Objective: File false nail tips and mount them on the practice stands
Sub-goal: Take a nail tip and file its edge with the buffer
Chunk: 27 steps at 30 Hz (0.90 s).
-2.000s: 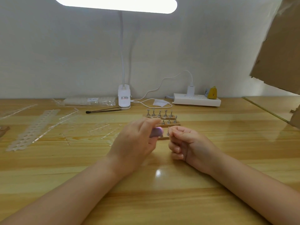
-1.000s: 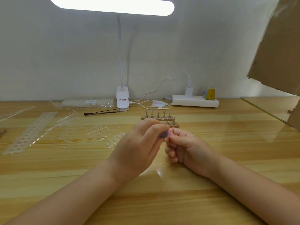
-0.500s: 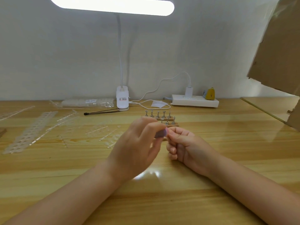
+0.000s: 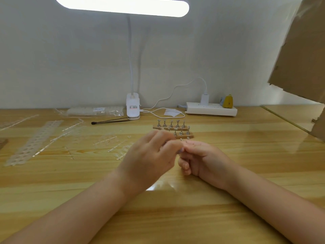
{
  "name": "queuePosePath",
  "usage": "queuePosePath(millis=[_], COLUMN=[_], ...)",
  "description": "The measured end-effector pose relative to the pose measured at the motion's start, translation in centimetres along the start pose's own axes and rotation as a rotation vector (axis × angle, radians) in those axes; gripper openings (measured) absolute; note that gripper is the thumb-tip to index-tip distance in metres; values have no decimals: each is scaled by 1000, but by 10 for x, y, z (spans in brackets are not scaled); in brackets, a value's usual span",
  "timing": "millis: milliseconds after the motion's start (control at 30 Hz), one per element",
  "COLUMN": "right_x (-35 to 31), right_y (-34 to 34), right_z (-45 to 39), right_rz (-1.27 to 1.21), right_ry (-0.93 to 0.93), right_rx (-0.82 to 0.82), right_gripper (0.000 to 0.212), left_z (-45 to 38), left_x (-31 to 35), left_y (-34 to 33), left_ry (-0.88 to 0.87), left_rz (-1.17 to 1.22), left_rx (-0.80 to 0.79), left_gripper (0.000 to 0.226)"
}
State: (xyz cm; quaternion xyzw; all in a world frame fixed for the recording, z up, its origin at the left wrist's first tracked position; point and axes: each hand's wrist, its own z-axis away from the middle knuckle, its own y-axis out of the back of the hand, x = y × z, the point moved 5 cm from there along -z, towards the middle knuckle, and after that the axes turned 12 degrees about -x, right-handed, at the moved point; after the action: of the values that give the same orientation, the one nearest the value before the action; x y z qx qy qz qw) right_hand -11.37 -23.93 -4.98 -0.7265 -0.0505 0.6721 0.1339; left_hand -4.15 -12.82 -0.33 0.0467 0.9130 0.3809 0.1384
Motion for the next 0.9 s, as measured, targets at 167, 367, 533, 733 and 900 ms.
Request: queuePosePath(millis=[167,367,533,733,900], right_x=[0,-2,0,0,1], right_y=[-2,-1,-2,1,0], right_z=[-1,1,-1,-1,-2], right_rz=[-3,-29,4,-6,-3], right_ry=[-5,-20,-10,14,26], right_rx=[-6,-13,-41,-30,-30], right_gripper=[11,12,13,23,25], left_z=[1,-1,0,3,0], left_x=[0,-5,7,-3,8], left_y=[7,3,9,7,9], left_ry=[-22,4,-72,-29,-67], left_rz=[0,-29,28,-36,-9], left_rx=[67,8,97,69,99], left_gripper=[16,14,12,6,10])
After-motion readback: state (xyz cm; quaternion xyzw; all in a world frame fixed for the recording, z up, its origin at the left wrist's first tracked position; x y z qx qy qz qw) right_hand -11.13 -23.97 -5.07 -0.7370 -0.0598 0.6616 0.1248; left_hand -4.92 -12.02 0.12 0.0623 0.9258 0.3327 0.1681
